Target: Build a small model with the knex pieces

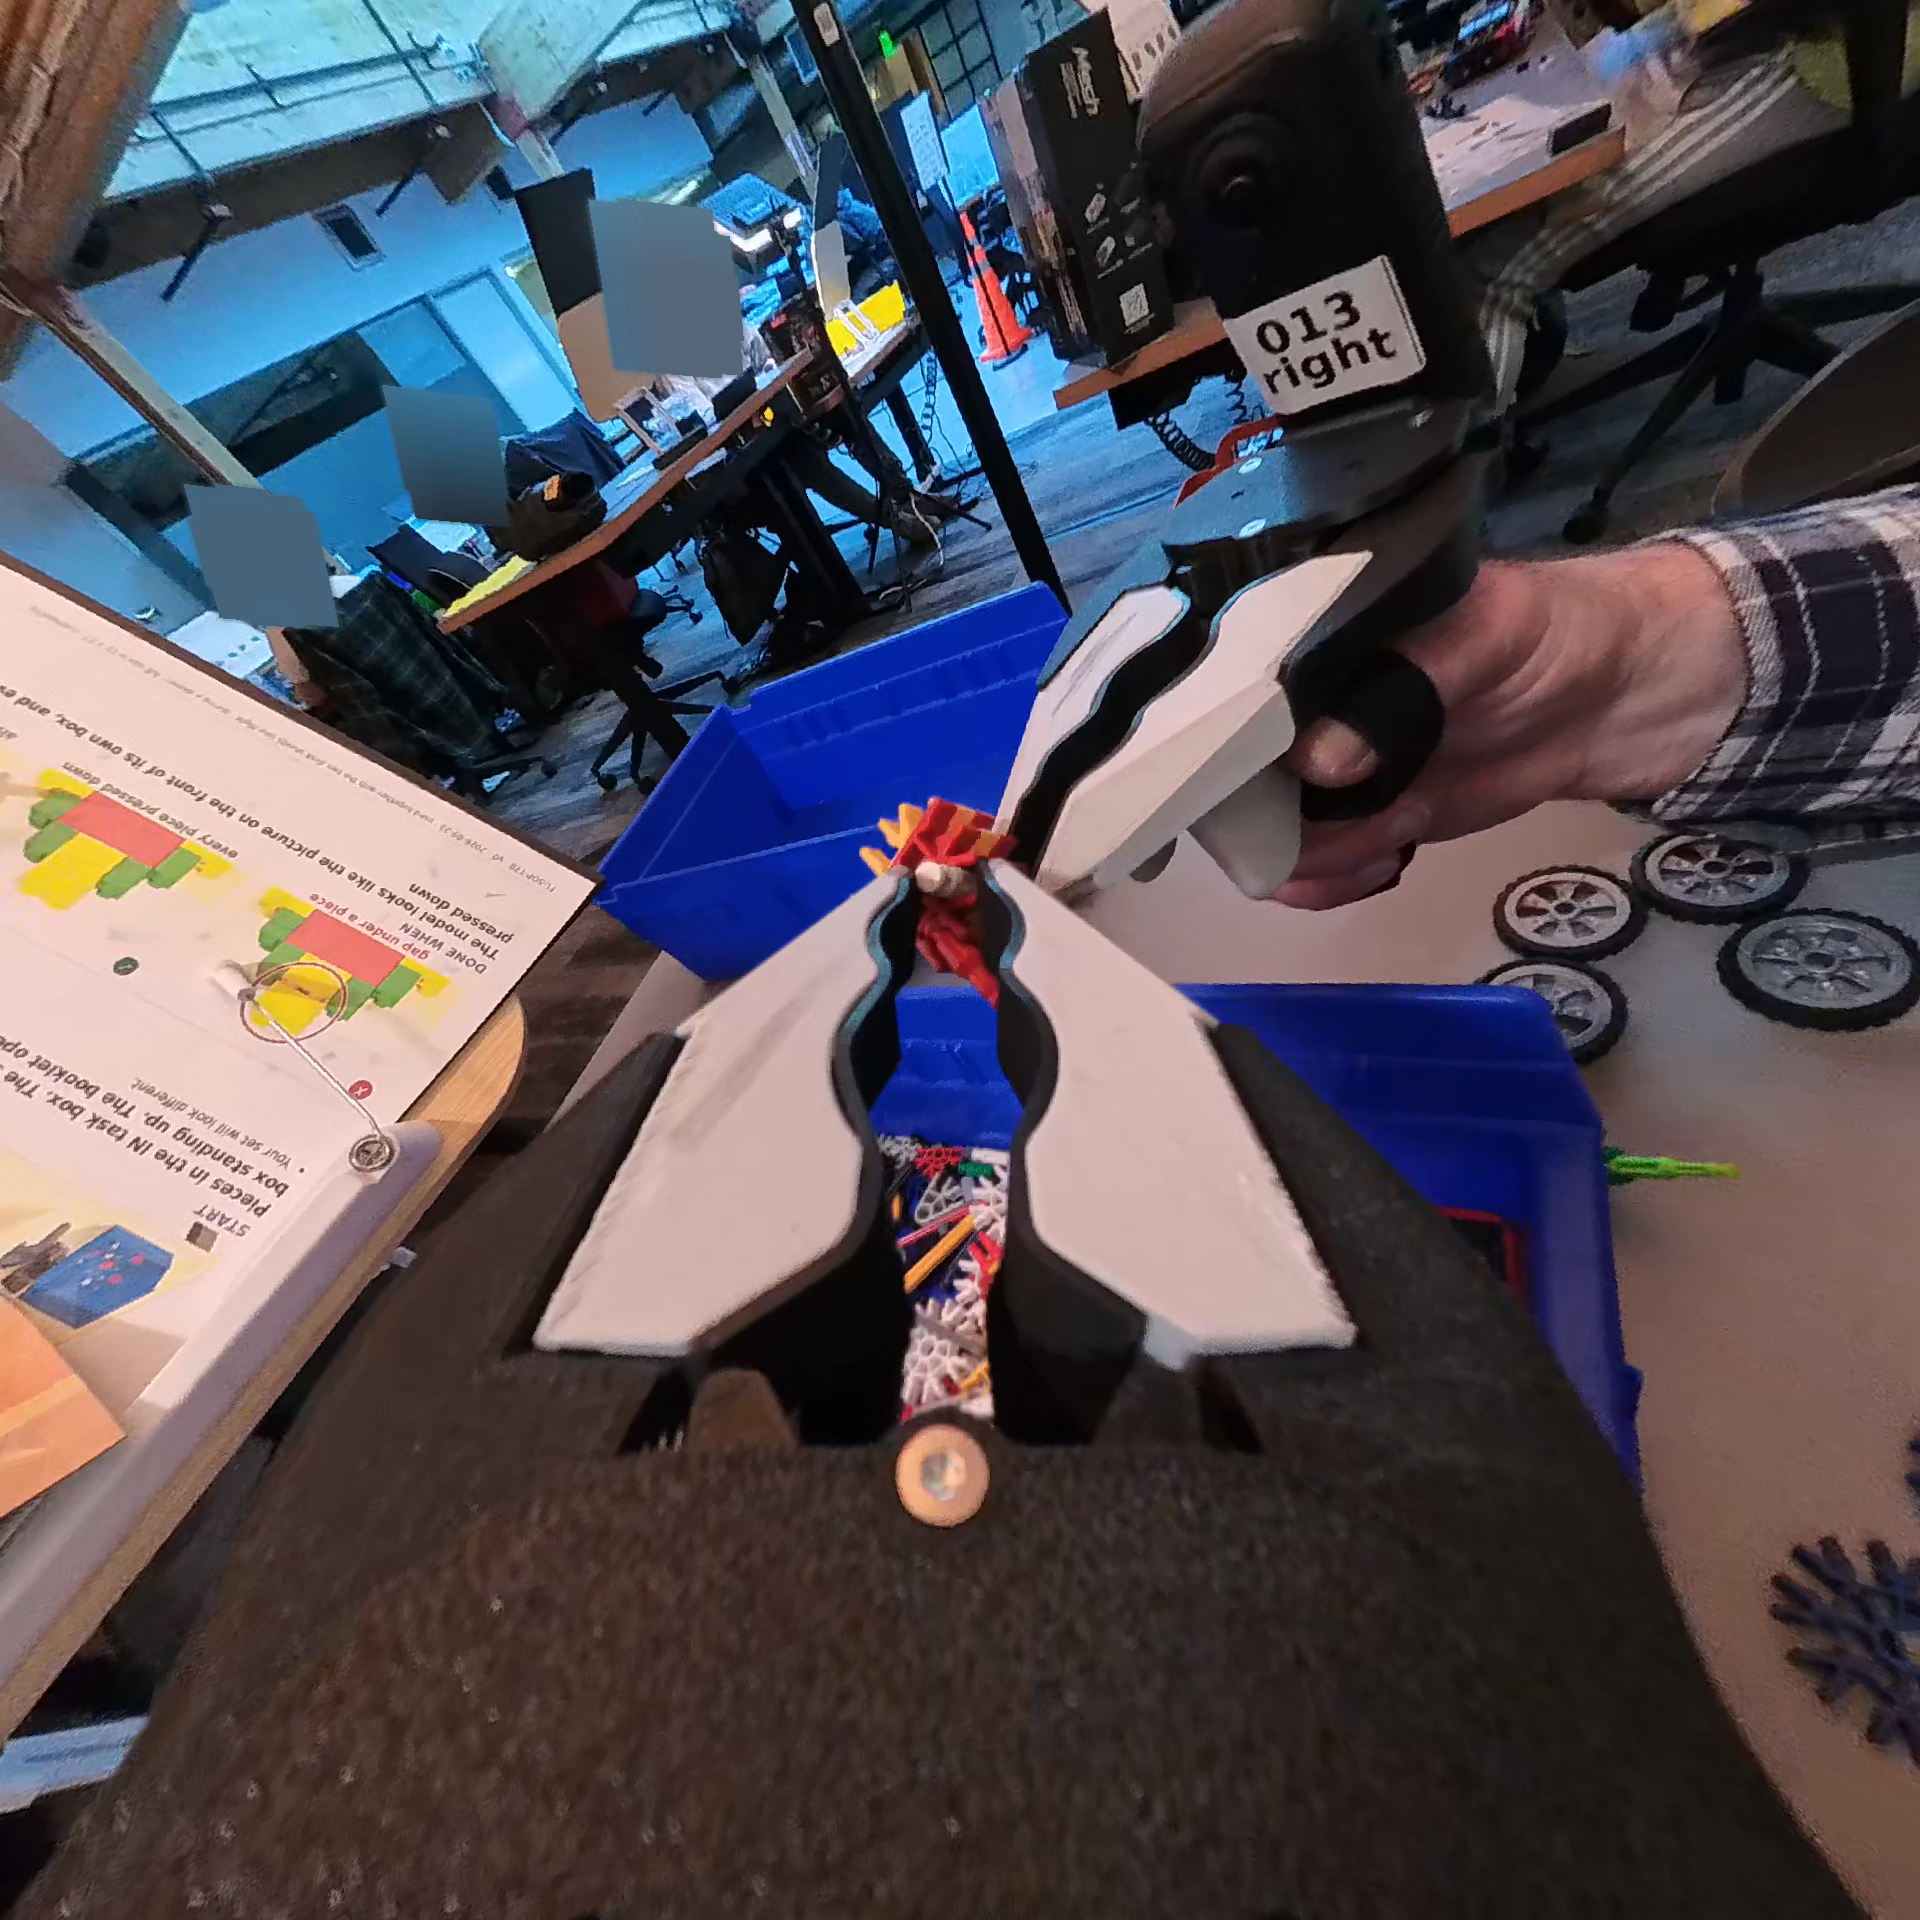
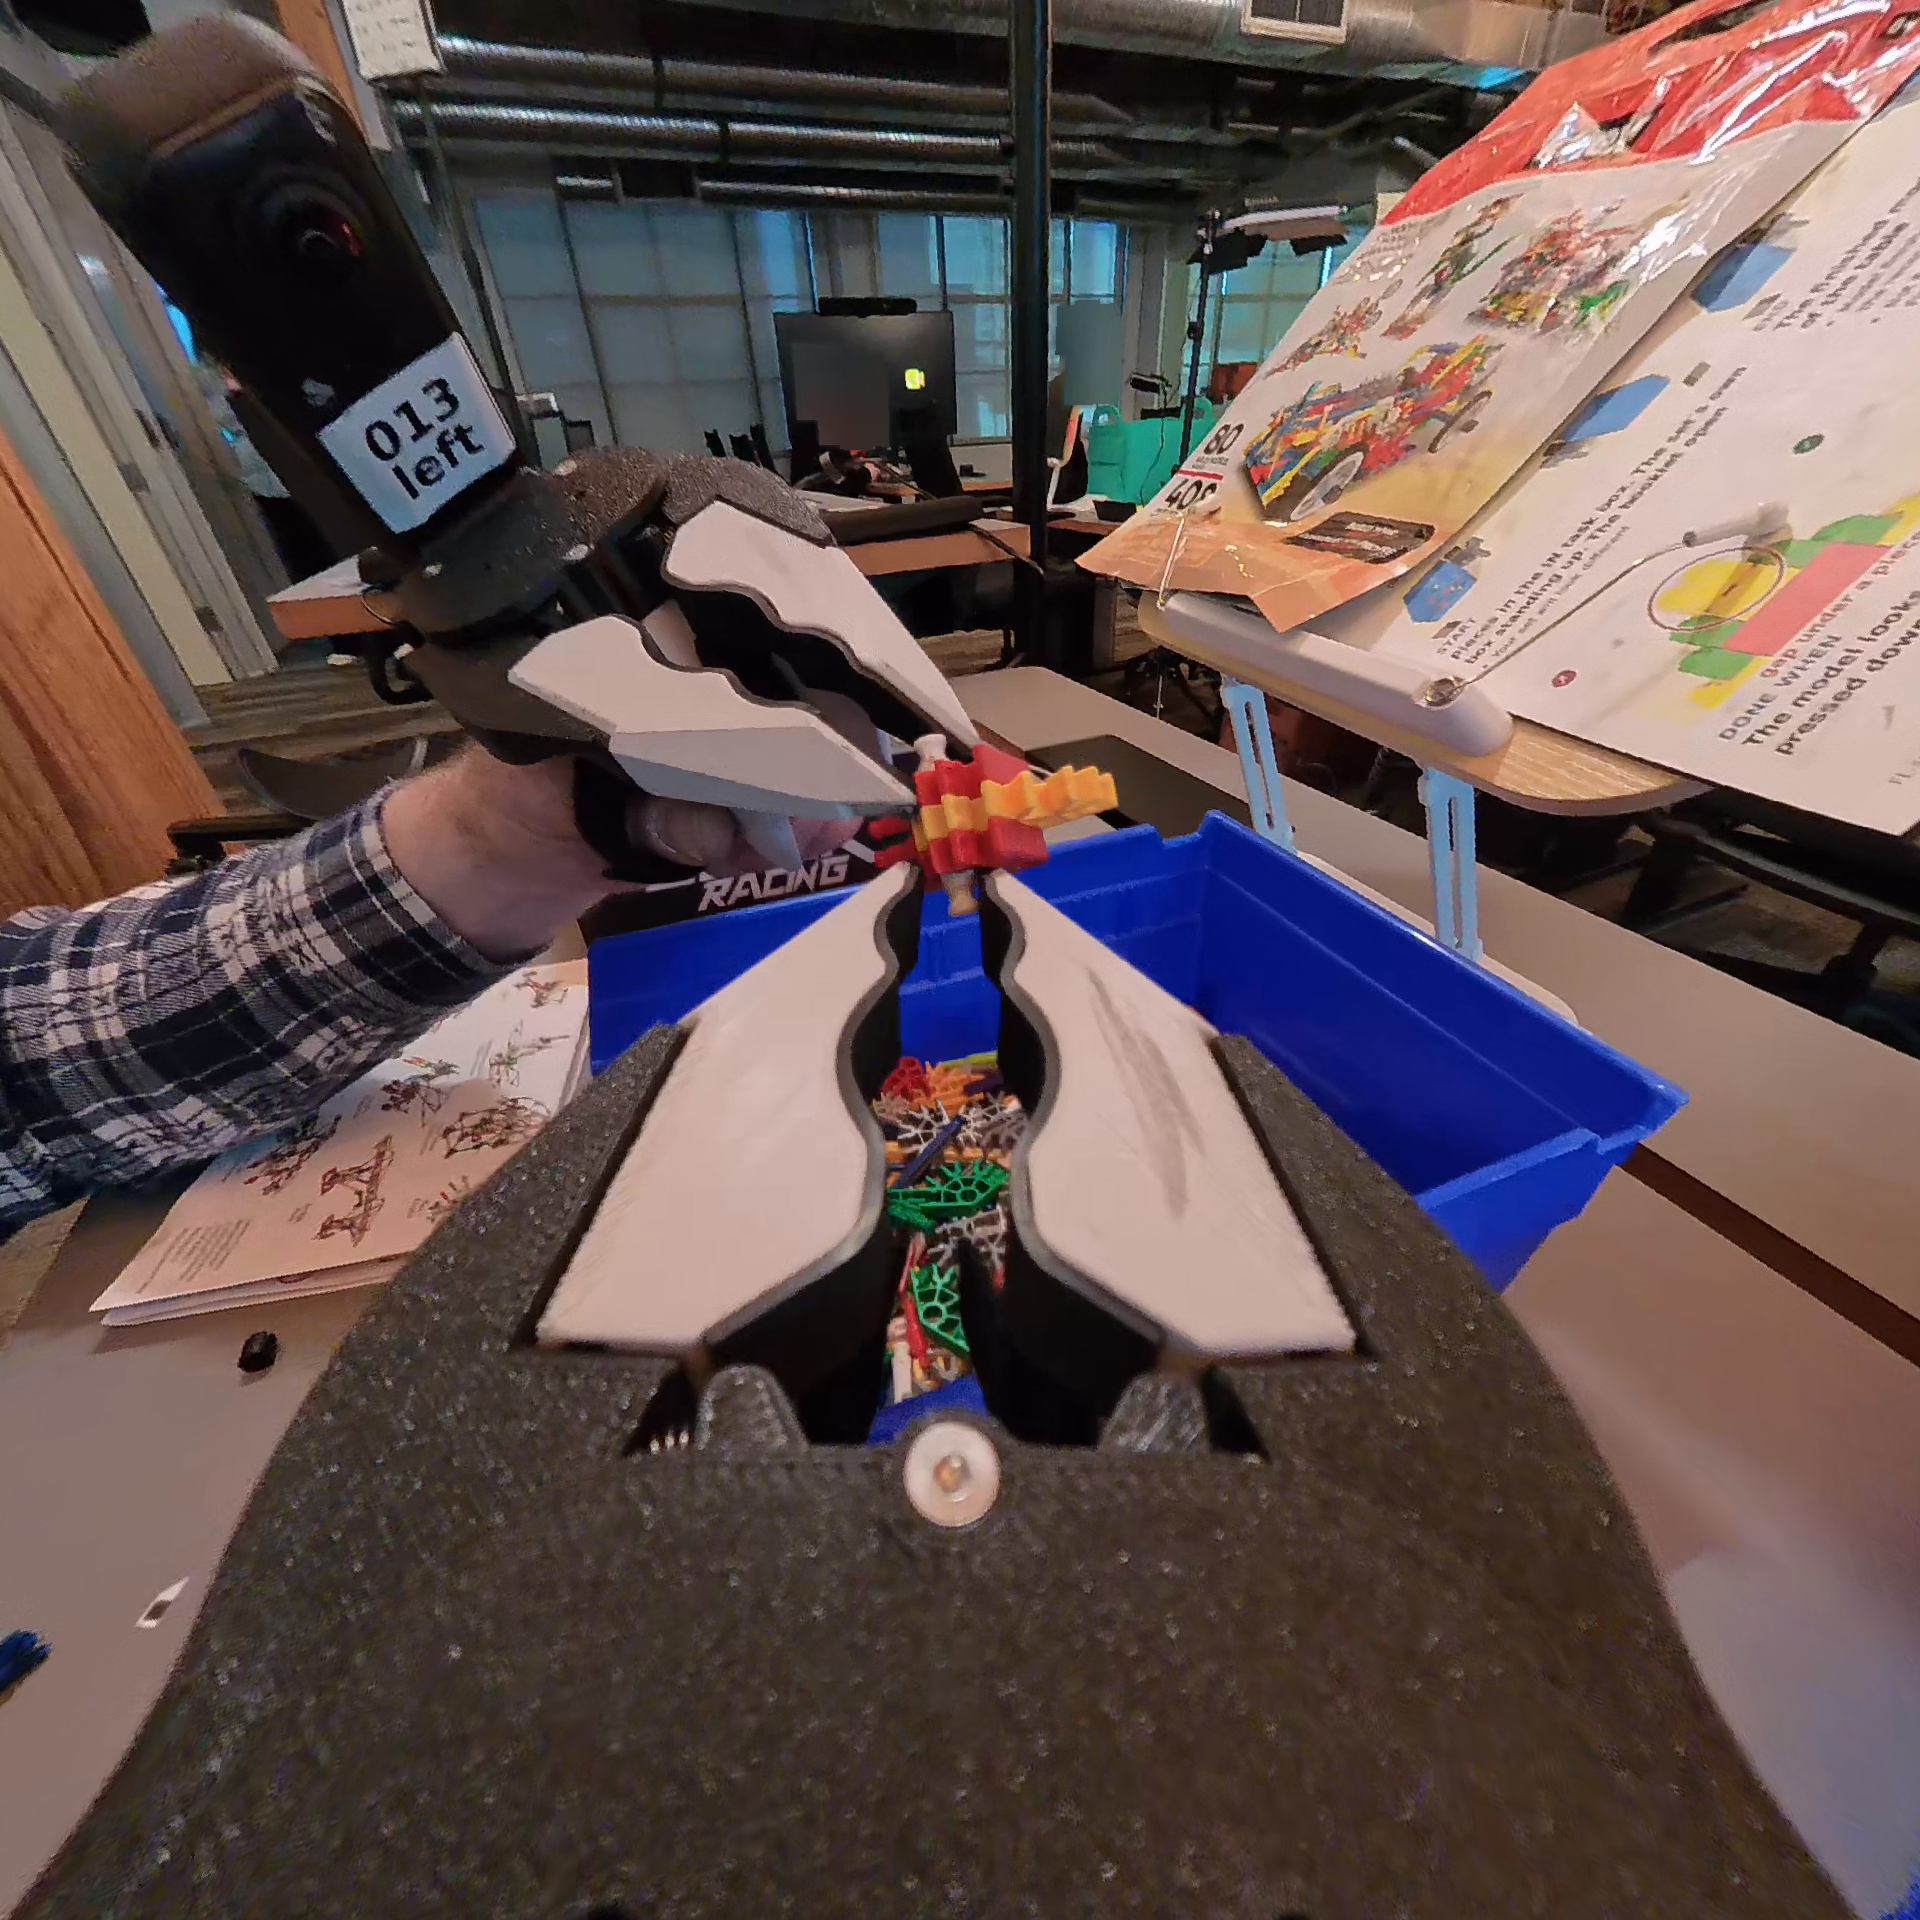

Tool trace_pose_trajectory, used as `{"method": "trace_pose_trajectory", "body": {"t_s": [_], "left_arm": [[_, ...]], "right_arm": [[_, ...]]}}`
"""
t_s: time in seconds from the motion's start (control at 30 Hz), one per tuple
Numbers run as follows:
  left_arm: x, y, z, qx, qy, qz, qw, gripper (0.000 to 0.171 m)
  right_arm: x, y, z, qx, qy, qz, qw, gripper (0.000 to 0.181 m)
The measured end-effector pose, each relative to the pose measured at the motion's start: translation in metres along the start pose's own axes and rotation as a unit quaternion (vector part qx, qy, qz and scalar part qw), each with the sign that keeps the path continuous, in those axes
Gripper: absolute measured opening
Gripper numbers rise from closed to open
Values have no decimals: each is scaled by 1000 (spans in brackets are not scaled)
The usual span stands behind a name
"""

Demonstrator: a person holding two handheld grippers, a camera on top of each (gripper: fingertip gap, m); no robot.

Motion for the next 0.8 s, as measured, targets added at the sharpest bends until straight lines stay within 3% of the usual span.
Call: {"method": "trace_pose_trajectory", "body": {"t_s": [0.27,0.5,0.7,0.8], "left_arm": [[-11,-1,-2,-8,69,-36,997,9],[-32,-7,-8,-23,163,-74,984,9],[-62,-6,-11,-31,269,-82,959,9],[-80,-1,-16,-2,332,-98,938,6]], "right_arm": [[-9,-3,-4,-24,47,24,998,8],[-30,-5,-13,-42,132,50,989,8],[-39,-5,-19,-44,159,34,986,11],[-39,-4,-19,-46,163,40,985,11]]}}
Point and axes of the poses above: each gripper's, where its closed fingertips meet, z back along the fingers, x out of its top, y = z × x across the jaws, the point moved 7 cm from there along z, back along the fingers, and after that the axes turned 2 degrees about x, right-handed, at the moved point
